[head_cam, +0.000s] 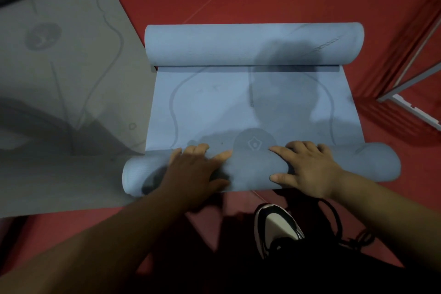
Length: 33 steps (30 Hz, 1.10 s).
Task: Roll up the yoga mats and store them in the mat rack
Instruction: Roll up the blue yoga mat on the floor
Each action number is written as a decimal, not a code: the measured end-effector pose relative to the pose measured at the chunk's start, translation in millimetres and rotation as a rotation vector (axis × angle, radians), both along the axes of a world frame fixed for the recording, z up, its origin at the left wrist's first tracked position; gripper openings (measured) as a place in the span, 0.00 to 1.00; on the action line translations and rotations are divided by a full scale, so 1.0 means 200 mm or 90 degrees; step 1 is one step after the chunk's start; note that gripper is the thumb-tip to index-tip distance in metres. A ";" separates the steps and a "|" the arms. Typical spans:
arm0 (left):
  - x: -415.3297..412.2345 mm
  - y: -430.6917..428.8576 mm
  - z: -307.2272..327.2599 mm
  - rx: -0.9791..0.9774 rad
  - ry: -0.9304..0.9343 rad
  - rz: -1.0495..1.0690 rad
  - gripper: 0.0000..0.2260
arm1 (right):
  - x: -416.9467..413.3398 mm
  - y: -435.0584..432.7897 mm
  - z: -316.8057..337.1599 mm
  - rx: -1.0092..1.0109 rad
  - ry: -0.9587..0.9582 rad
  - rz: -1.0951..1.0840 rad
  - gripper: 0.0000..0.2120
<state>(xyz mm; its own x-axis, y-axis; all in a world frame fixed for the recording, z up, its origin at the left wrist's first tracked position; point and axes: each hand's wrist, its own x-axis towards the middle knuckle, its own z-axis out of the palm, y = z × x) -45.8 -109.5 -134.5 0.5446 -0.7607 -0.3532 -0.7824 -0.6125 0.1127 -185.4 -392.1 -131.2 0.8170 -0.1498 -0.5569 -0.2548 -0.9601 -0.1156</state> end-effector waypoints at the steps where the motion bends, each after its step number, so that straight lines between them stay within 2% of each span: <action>1: -0.02 0.02 -0.01 -0.029 -0.031 -0.007 0.34 | 0.02 -0.01 0.00 0.008 0.010 -0.001 0.45; 3: -0.06 0.04 -0.04 -0.052 -0.058 -0.008 0.33 | 0.03 -0.01 0.01 0.016 0.025 0.000 0.46; 6: -0.04 0.03 -0.05 -0.053 -0.029 0.007 0.33 | 0.04 -0.01 0.00 0.006 0.016 -0.004 0.45; 10: 0.03 0.00 0.00 0.006 0.024 0.019 0.37 | -0.01 0.03 -0.02 -0.043 -0.064 0.000 0.41; 14: 0.07 -0.03 0.02 0.028 0.059 0.033 0.39 | -0.05 0.06 -0.05 -0.068 -0.129 0.007 0.42; 18: 0.09 -0.04 0.02 0.027 0.043 0.024 0.40 | 0.01 0.03 0.00 -0.042 -0.059 -0.003 0.44; 22: 0.02 0.01 -0.04 -0.052 -0.058 0.012 0.35 | 0.08 -0.01 0.02 0.003 -0.012 -0.006 0.44; 25: -0.01 0.04 -0.08 -0.064 -0.072 0.025 0.33 | 0.09 -0.01 0.02 0.007 -0.003 -0.007 0.44; 29: 0.03 0.01 -0.05 -0.046 -0.025 0.044 0.34 | 0.06 0.01 0.02 -0.023 -0.051 -0.015 0.44; 33: 0.11 -0.03 0.01 -0.008 0.035 0.059 0.38 | -0.02 0.05 -0.04 -0.070 -0.161 0.002 0.43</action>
